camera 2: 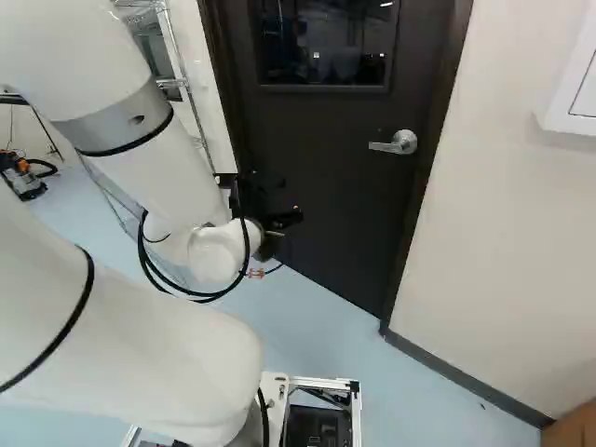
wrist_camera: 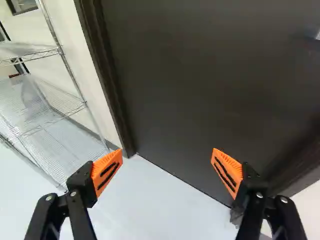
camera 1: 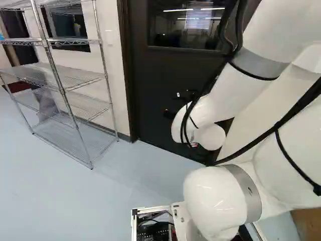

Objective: Open the door and move inside

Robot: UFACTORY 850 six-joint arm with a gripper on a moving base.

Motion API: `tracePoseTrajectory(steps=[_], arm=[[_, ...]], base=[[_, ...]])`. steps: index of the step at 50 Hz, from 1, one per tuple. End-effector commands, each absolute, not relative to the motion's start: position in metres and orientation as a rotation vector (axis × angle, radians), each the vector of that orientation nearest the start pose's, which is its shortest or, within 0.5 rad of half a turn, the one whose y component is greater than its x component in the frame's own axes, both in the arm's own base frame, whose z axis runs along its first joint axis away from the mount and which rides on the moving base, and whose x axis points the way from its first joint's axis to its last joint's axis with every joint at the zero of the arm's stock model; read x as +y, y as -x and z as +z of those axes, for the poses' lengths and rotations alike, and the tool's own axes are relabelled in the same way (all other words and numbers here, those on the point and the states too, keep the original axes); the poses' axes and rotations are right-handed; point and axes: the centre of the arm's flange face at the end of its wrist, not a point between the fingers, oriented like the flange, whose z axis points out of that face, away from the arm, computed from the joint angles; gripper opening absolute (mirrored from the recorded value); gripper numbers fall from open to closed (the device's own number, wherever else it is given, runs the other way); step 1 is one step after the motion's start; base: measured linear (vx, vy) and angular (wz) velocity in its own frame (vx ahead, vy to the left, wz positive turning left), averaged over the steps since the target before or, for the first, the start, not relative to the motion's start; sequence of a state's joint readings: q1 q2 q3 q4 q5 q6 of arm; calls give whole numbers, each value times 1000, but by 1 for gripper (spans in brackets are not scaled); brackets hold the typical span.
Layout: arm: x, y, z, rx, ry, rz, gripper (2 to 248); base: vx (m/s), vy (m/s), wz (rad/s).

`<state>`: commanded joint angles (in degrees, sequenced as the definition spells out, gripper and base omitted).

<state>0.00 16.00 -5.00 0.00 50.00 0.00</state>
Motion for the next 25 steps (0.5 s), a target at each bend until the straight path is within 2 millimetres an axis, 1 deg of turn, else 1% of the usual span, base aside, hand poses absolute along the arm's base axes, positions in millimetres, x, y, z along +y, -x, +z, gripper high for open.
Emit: tracePoseTrajectory(steps=[4, 8, 25], arm=[[0, -270, 366, 0, 2558, -1824, 247], [0, -270, 366, 0, 2558, -1824, 247], [0, -273, 366, 0, 2559, -1823, 247]], base=[[174, 9, -41], [82, -1, -27], [-1, -1, -1]])
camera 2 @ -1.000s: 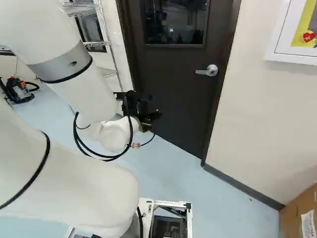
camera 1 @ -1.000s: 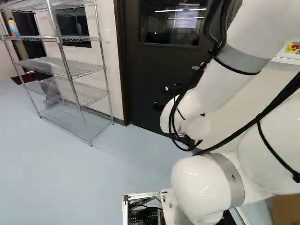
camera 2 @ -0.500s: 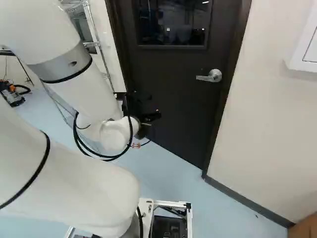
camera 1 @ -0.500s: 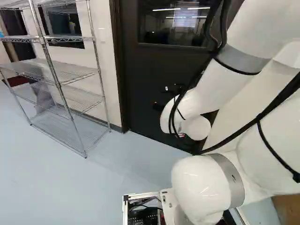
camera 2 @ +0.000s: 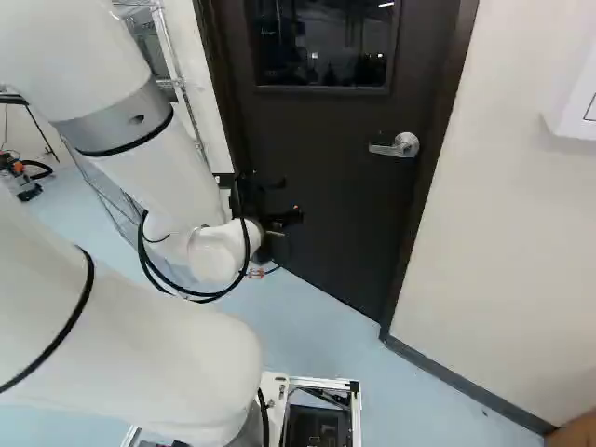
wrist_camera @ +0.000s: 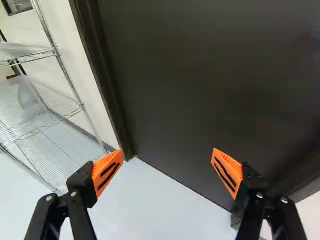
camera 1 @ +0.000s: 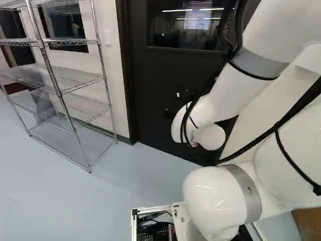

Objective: Open the door and move inside

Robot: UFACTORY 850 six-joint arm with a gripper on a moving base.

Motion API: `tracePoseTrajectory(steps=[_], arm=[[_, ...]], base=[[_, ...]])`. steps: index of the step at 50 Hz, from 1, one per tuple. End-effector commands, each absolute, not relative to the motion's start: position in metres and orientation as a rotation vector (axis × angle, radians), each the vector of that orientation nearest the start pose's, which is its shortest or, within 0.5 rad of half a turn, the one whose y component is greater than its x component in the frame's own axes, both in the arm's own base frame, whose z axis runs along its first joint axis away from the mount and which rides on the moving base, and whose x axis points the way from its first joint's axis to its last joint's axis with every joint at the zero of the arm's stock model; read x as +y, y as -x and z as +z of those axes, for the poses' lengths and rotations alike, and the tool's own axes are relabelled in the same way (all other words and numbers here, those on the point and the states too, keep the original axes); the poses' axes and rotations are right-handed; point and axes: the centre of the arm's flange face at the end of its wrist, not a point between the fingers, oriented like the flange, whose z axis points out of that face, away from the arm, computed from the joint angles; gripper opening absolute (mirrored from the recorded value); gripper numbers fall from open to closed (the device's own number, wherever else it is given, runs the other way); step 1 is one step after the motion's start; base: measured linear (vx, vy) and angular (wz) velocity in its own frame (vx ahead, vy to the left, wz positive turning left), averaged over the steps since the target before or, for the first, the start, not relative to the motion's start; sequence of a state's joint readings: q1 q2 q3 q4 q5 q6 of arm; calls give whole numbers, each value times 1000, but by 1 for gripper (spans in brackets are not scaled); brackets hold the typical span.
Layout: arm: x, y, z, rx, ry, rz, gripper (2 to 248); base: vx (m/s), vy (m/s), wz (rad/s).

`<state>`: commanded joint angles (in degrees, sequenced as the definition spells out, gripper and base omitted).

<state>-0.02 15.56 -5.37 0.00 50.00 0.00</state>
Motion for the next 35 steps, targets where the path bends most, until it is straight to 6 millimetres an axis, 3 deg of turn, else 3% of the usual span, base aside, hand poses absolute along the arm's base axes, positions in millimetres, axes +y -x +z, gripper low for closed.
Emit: tracePoseTrajectory(steps=[35], arm=[[-9, -322, 380, 38, 2562, -1846, 247]], base=[[0, 0, 0]])
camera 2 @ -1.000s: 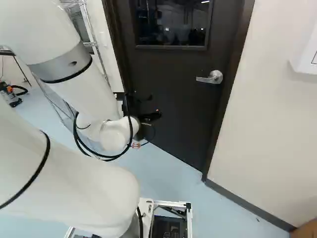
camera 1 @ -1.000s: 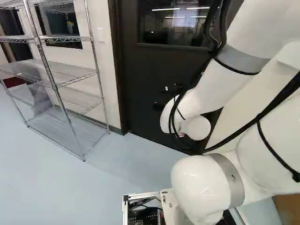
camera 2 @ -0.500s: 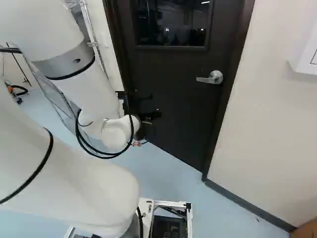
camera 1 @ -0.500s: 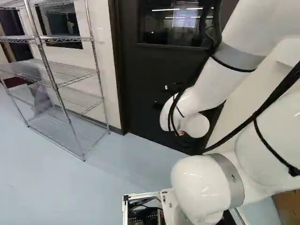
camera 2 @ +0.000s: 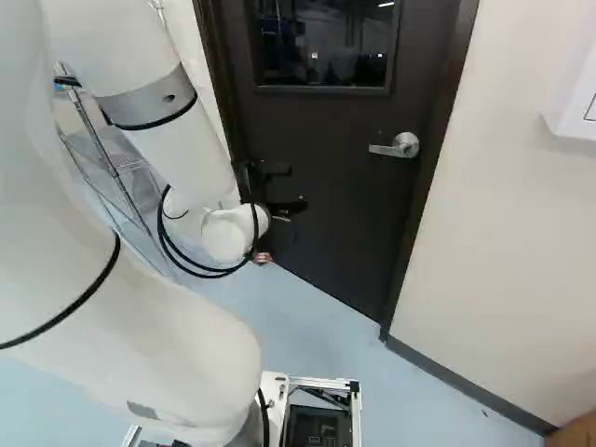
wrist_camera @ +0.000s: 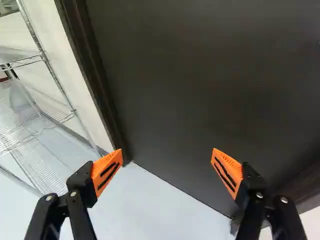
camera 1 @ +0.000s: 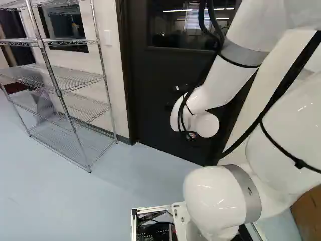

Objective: Open the door and move inside

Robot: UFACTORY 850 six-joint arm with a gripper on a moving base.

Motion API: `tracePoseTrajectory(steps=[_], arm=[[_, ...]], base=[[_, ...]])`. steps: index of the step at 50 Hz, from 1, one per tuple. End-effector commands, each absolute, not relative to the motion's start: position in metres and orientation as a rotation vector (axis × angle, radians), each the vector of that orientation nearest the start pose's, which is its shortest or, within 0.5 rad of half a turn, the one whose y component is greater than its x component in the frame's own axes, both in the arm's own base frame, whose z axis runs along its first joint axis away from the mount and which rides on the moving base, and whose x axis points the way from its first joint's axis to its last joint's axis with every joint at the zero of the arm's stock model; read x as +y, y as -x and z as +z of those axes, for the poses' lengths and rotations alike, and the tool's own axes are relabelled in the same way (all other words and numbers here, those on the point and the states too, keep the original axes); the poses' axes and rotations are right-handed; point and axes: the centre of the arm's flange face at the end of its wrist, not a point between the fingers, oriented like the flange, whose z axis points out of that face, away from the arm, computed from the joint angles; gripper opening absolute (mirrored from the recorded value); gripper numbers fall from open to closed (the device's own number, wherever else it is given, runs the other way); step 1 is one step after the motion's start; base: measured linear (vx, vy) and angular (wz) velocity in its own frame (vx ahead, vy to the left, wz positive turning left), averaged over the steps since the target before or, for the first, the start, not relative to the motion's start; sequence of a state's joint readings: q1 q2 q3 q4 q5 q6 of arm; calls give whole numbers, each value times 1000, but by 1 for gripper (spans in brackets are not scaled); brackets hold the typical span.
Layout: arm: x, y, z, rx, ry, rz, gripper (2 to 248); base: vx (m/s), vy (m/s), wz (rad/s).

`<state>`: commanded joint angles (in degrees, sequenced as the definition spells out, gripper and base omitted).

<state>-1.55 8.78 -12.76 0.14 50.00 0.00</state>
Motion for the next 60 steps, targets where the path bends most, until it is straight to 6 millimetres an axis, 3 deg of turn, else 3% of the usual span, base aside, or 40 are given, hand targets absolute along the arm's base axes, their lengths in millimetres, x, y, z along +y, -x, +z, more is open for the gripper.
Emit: tracePoseTrajectory(steps=[18, 60], arm=[[-23, -344, 398, 159, 2542, -1916, 247], [-56, -369, 436, 578, 2481, -2012, 247]], base=[[0, 0, 0], [0, 0, 0]])
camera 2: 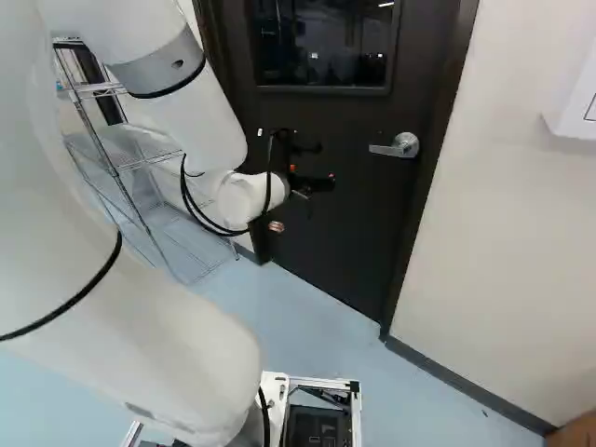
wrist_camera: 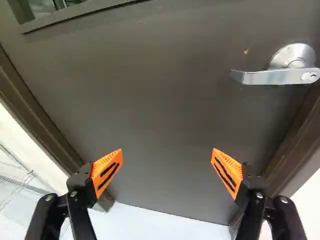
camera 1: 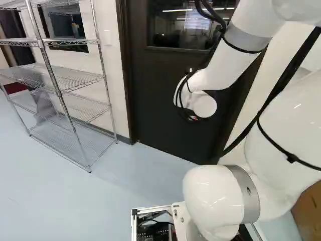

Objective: Open the door and move inside

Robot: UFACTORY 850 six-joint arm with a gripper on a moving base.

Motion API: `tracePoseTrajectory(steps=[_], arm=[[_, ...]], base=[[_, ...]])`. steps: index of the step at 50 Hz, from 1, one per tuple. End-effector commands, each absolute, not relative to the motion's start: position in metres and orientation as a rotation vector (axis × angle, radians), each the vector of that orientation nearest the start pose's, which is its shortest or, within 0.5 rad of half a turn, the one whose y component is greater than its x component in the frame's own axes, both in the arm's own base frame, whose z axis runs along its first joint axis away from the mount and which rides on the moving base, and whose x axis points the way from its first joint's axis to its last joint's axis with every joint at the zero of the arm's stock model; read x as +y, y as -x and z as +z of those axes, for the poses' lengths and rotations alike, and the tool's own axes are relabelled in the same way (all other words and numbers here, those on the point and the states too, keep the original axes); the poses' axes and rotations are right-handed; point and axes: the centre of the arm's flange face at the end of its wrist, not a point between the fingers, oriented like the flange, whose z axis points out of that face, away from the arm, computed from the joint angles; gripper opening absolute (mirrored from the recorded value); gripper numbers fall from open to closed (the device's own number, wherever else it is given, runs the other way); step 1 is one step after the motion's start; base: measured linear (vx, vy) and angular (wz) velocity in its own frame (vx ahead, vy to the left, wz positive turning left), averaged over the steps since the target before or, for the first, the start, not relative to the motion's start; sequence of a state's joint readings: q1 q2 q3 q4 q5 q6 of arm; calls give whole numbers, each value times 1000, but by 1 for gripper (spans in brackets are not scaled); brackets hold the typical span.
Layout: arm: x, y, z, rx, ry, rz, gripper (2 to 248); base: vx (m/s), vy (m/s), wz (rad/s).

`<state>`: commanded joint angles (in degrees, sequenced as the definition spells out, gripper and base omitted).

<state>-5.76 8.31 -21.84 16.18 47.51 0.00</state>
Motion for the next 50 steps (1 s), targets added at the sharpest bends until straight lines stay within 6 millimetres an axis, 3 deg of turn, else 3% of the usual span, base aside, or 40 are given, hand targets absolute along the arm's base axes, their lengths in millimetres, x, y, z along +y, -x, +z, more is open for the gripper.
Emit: tracePoseTrajectory(steps=[28, 50], arm=[[-68, -372, 463, 771, 2384, -2084, 247], [-75, -384, 487, 800, 2311, -2159, 247]], base=[[0, 0, 0], [0, 0, 0]])
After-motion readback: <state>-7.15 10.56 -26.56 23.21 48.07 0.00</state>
